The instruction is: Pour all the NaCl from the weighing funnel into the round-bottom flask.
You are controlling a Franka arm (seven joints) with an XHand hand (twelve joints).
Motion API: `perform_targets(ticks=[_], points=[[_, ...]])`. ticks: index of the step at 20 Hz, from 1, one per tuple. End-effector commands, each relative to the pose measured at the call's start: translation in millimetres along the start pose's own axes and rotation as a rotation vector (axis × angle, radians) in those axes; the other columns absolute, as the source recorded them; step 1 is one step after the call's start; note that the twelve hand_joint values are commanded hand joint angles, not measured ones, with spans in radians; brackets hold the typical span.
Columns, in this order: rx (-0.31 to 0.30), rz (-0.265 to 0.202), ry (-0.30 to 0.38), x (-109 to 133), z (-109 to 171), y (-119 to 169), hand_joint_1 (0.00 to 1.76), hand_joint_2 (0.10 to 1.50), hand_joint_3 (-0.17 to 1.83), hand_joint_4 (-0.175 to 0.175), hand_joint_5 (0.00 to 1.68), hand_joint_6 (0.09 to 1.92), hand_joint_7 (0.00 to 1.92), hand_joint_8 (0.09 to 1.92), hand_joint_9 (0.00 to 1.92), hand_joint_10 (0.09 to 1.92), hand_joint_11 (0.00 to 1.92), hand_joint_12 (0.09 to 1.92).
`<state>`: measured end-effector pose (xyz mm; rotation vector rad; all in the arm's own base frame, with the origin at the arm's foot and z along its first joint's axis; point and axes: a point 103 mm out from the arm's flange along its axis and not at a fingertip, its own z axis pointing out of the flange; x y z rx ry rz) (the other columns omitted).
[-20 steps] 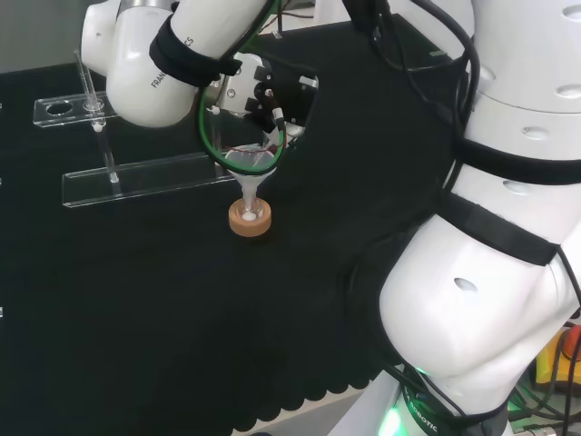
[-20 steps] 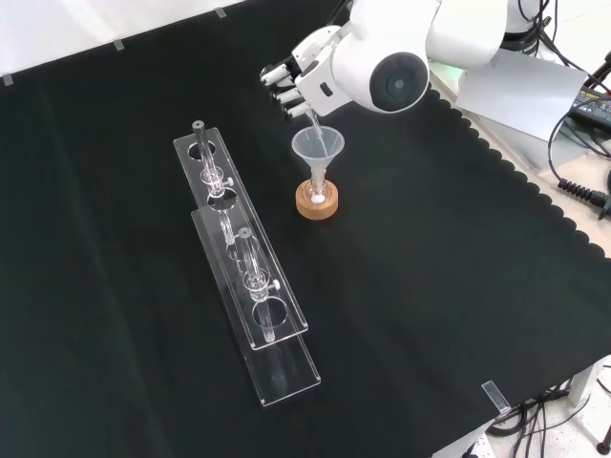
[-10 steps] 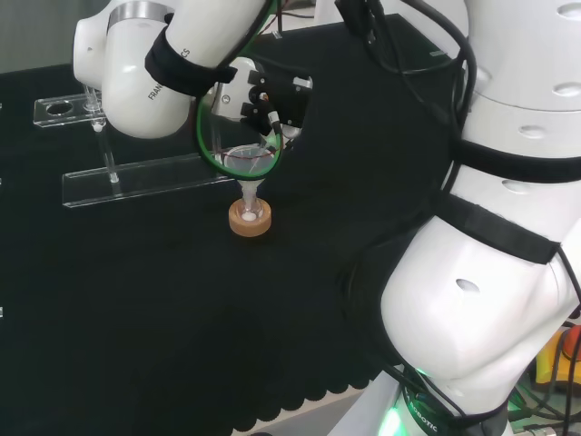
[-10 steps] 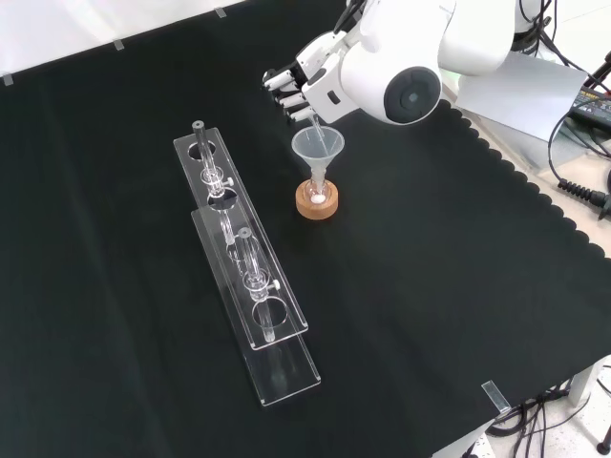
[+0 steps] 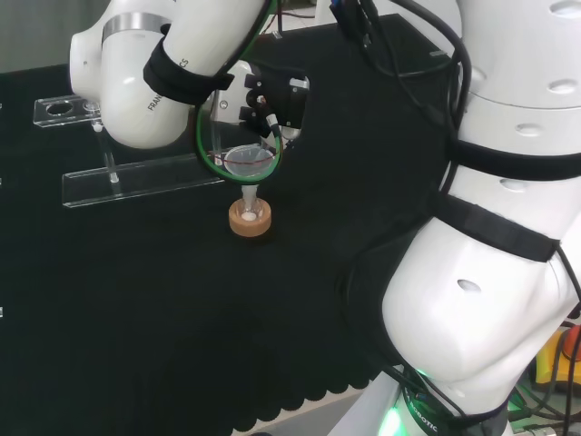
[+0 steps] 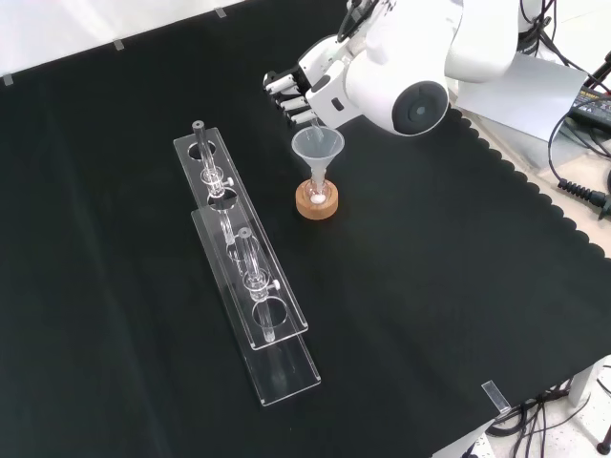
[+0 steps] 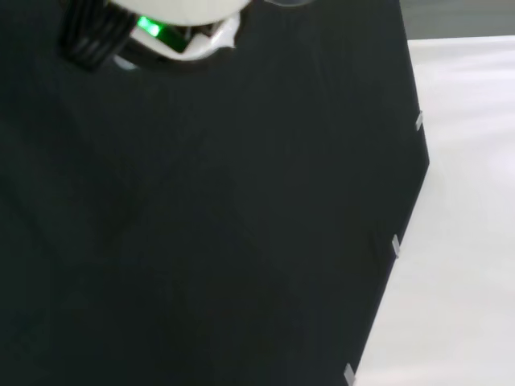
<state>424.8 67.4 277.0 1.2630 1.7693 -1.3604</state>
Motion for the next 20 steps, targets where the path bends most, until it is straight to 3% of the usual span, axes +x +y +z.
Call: perform_targets(ticks=[1,20], points=[[-0.001,-0.002,-0.033,1,-1,0,1.08,0.70,0.73,0.175,1.12,0.98,0.83,0.66,1.08,0.40,0.64,1.20],[0.013,0.015,-0.144,5,-14,2,1.08,0.70,0.73,0.175,1.11,0.98,0.83,0.66,1.08,0.40,0.64,1.20]])
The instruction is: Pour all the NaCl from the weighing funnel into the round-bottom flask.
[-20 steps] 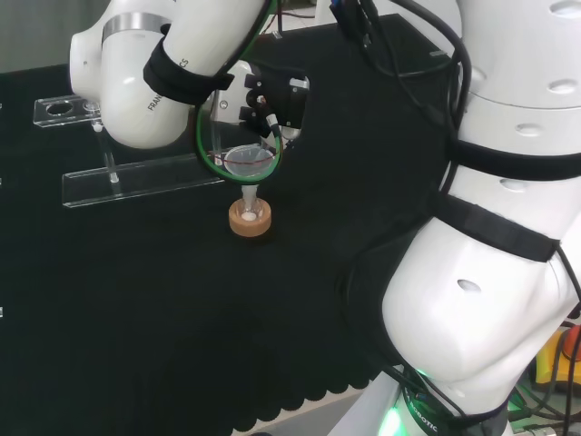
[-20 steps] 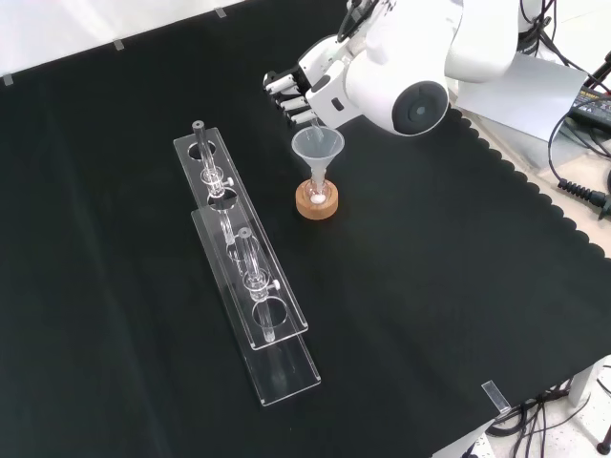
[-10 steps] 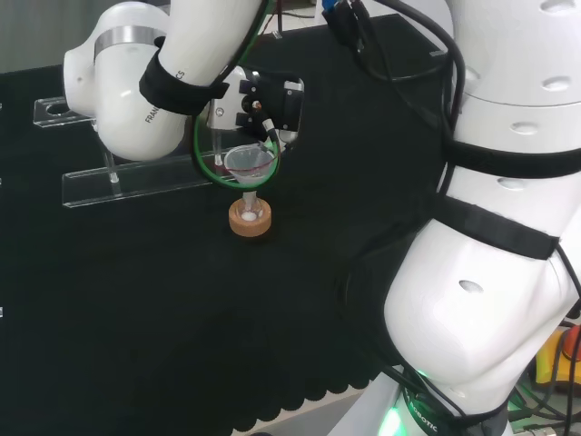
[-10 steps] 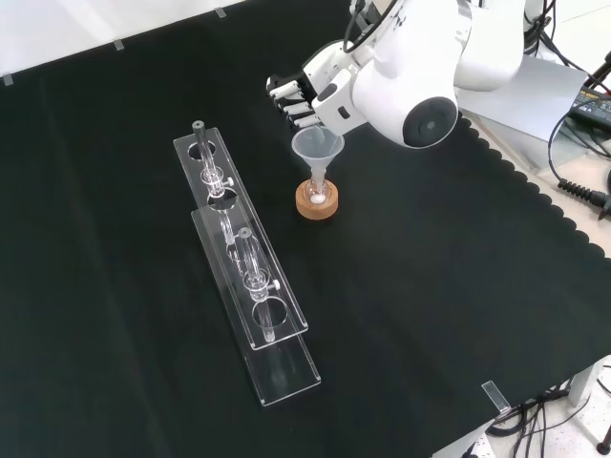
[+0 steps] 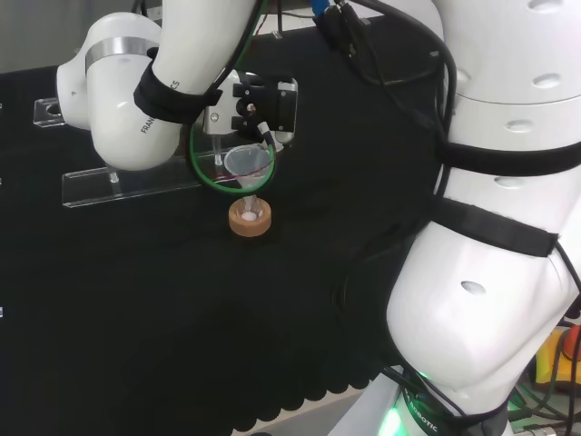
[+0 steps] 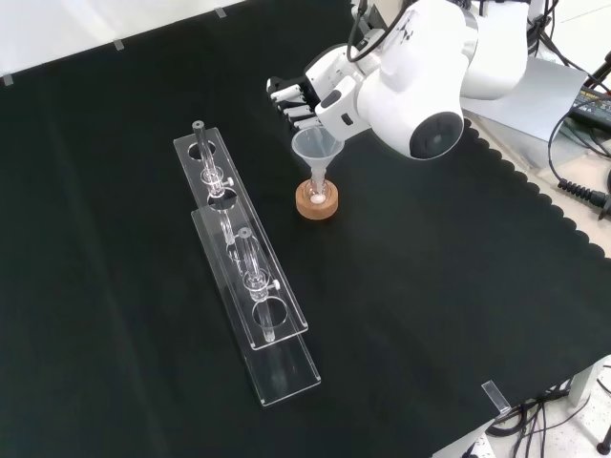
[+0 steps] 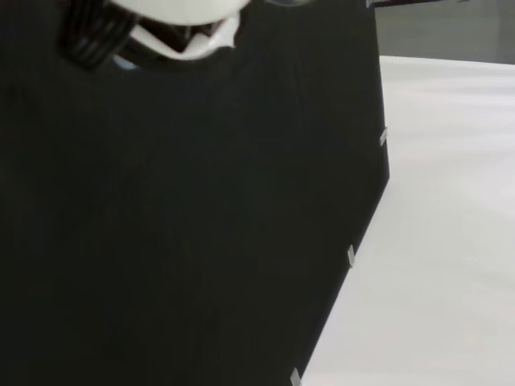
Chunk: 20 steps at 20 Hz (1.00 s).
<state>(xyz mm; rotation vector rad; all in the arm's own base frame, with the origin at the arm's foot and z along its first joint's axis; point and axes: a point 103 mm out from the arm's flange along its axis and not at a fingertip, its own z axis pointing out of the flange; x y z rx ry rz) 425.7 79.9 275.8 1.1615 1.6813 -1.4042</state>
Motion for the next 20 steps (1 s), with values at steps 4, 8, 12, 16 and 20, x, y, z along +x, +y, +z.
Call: perform_targets(ticks=[4,8,12,16,20], points=[[0.012,0.010,-0.035,0.1,-4.0,0.4,1.08,0.69,0.73,0.175,1.11,0.98,0.84,0.66,1.08,0.40,0.64,1.20],[0.019,0.010,-0.038,-0.2,-4.2,0.1,1.08,0.69,0.73,0.175,1.11,0.98,0.84,0.66,1.08,0.40,0.64,1.20],[0.031,0.017,-0.052,-0.3,-4.3,0.0,1.08,0.69,0.74,0.175,1.12,0.98,0.84,0.66,1.08,0.40,0.64,1.20],[0.027,0.021,-0.080,0.9,-8.3,-1.2,1.08,0.69,0.74,0.175,1.12,0.98,0.84,0.66,1.08,0.40,0.64,1.20],[0.019,0.022,-0.107,2.4,-13.1,-1.8,1.08,0.69,0.74,0.175,1.12,0.98,0.84,0.66,1.08,0.40,0.64,1.20]])
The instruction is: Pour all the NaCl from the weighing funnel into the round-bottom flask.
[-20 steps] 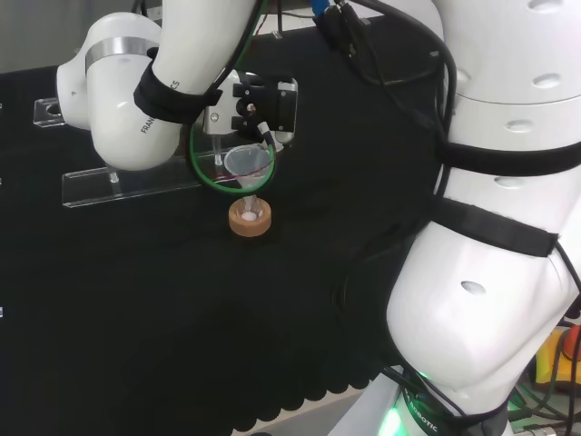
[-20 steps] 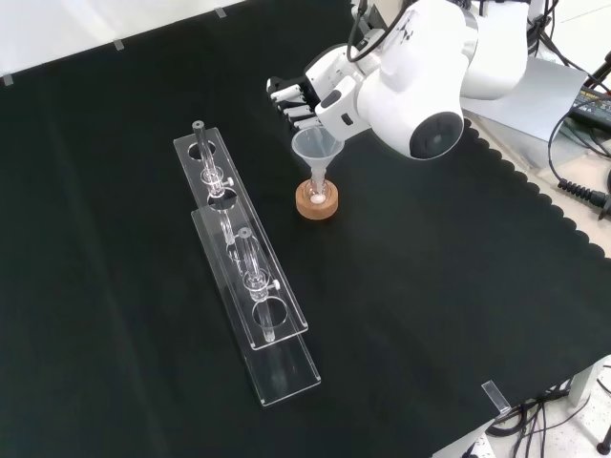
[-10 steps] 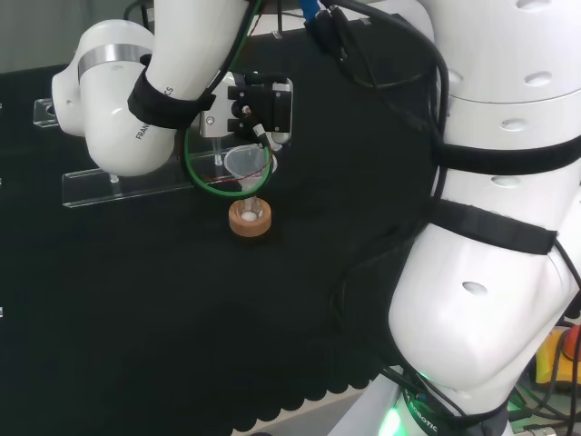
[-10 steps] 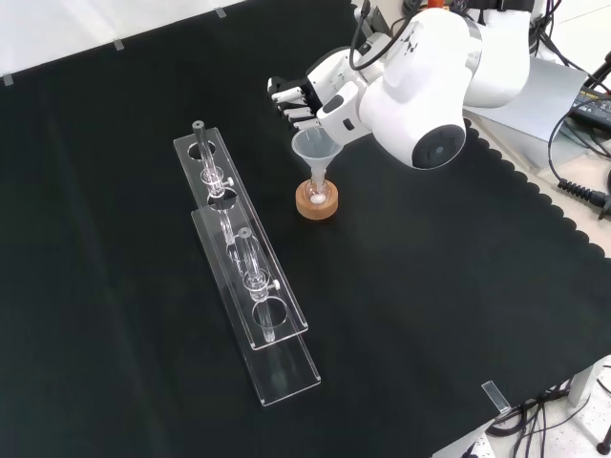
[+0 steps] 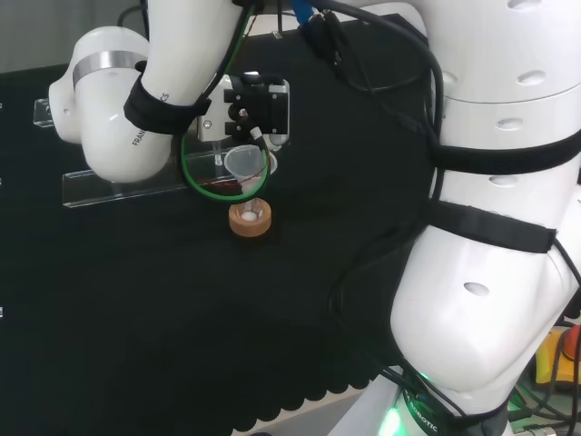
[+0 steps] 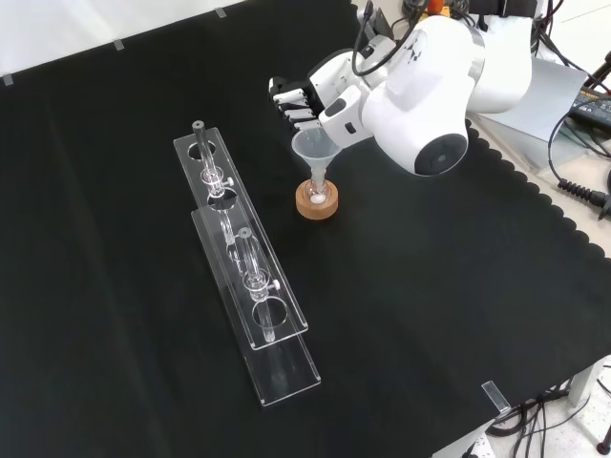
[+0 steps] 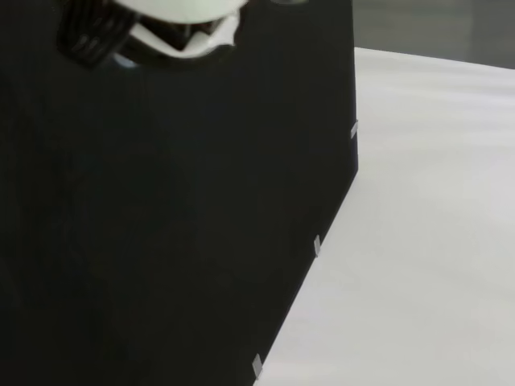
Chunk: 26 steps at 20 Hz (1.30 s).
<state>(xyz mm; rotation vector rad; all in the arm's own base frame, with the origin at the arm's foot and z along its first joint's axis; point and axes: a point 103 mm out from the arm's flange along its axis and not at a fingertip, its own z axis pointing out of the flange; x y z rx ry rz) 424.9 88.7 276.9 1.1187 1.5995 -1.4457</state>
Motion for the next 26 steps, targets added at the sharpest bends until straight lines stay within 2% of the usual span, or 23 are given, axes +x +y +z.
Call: perform_targets(ticks=[1,15,21,26], points=[[-0.011,0.008,-0.035,1.2,-5.9,-1.5,1.08,0.69,0.74,0.175,1.12,0.98,0.84,0.66,1.08,0.40,0.64,1.20],[-0.002,0.025,-0.072,2.4,-12.7,-4.1,1.08,0.69,0.74,0.175,1.12,0.98,0.84,0.66,1.08,0.40,0.64,1.20],[-0.001,0.030,-0.064,1.1,-10.6,-5.4,1.08,0.68,0.75,0.175,1.12,0.98,0.84,0.66,1.08,0.40,0.64,1.19],[0.000,0.033,-0.028,-1.4,-8.6,-6.1,1.08,0.68,0.75,0.175,1.12,0.98,0.84,0.66,1.08,0.40,0.64,1.19]])
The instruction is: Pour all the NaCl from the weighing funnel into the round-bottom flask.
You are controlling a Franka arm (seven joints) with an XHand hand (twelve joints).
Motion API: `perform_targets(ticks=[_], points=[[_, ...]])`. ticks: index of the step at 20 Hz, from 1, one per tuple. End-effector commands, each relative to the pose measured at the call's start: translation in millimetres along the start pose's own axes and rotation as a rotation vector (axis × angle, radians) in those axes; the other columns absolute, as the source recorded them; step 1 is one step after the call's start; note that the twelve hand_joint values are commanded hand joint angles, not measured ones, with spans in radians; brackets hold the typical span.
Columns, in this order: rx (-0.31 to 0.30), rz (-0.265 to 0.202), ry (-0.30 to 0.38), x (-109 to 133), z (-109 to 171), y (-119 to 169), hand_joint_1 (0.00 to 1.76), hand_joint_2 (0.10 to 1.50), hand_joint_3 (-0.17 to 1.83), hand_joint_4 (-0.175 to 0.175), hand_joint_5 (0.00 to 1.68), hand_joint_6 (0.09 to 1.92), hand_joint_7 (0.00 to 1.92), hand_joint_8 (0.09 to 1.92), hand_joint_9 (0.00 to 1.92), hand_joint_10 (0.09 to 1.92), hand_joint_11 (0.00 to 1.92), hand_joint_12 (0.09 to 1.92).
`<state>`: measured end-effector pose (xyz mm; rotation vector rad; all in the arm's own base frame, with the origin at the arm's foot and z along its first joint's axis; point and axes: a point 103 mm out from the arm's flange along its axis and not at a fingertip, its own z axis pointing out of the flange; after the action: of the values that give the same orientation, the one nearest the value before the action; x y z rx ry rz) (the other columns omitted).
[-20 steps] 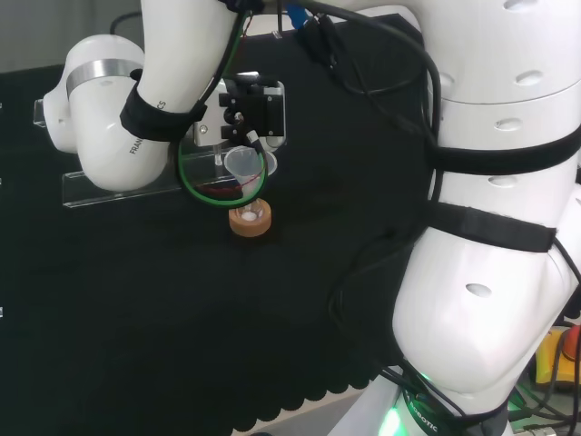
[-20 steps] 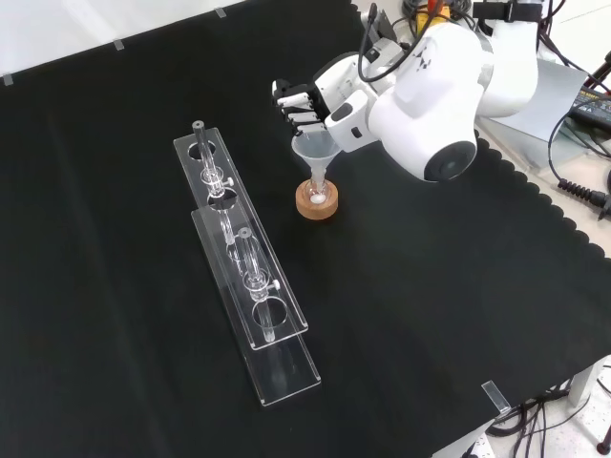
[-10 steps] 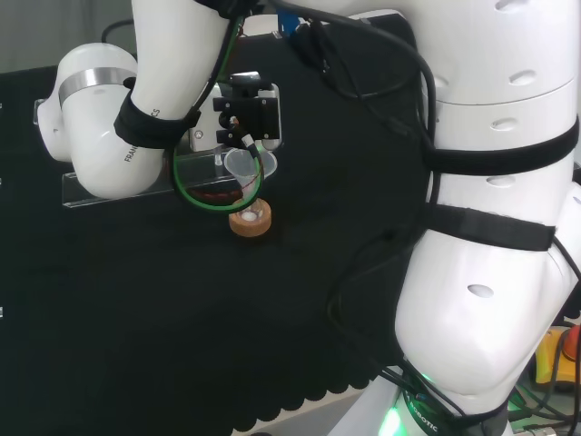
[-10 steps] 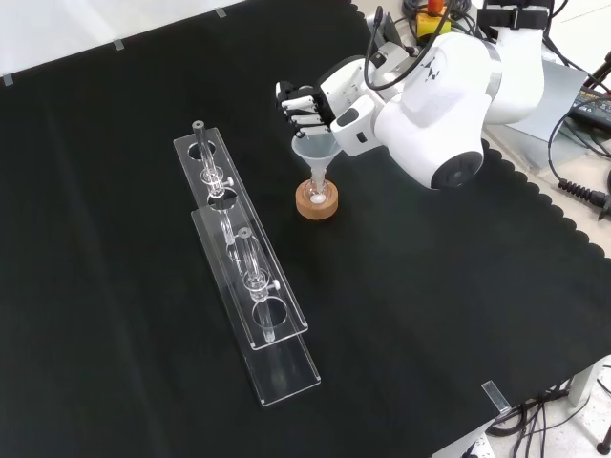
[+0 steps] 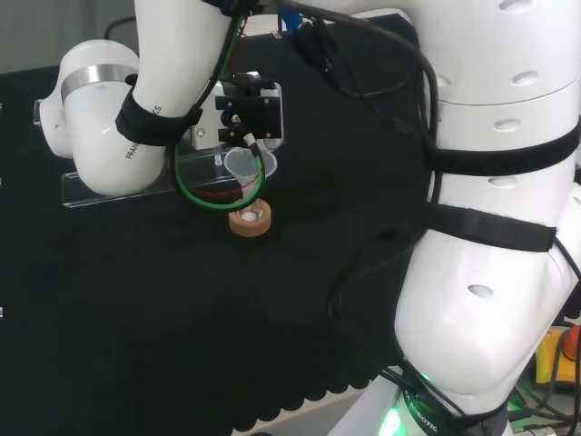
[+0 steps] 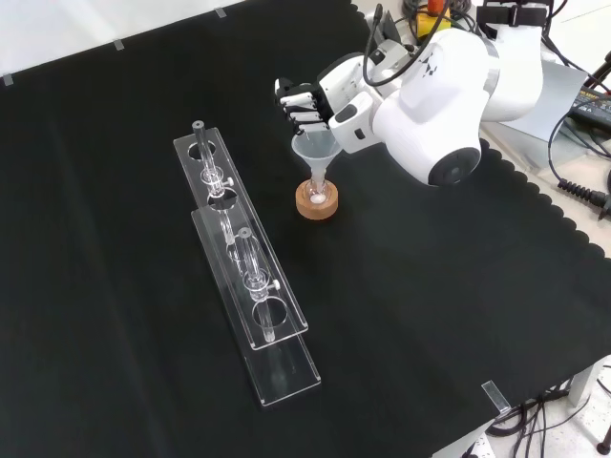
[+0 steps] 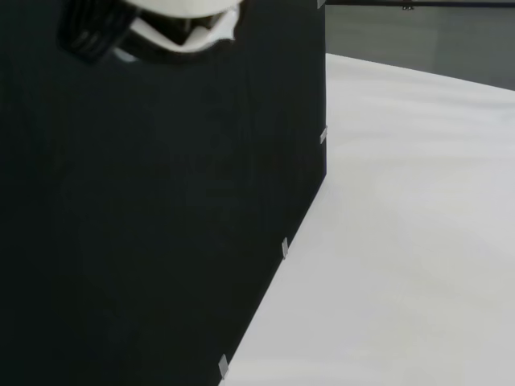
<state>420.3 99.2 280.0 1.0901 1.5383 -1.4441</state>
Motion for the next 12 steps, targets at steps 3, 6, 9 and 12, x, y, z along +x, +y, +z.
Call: perform_targets(ticks=[3,6,9,12], points=[[-0.002,0.008,0.092,-5,6,-1,1.08,0.68,0.75,0.175,1.12,0.97,0.84,0.66,1.08,0.40,0.64,1.19],[-0.006,0.012,0.175,-10,12,-2,1.08,0.68,0.75,0.175,1.12,0.97,0.84,0.66,1.08,0.40,0.65,1.19],[-0.010,0.016,0.250,-15,18,-3,1.08,0.68,0.75,0.175,1.12,0.97,0.84,0.66,1.08,0.40,0.65,1.19],[-0.033,0.020,0.372,-20,26,-3,1.08,0.68,0.75,0.175,1.12,0.97,0.84,0.66,1.08,0.40,0.65,1.19]])
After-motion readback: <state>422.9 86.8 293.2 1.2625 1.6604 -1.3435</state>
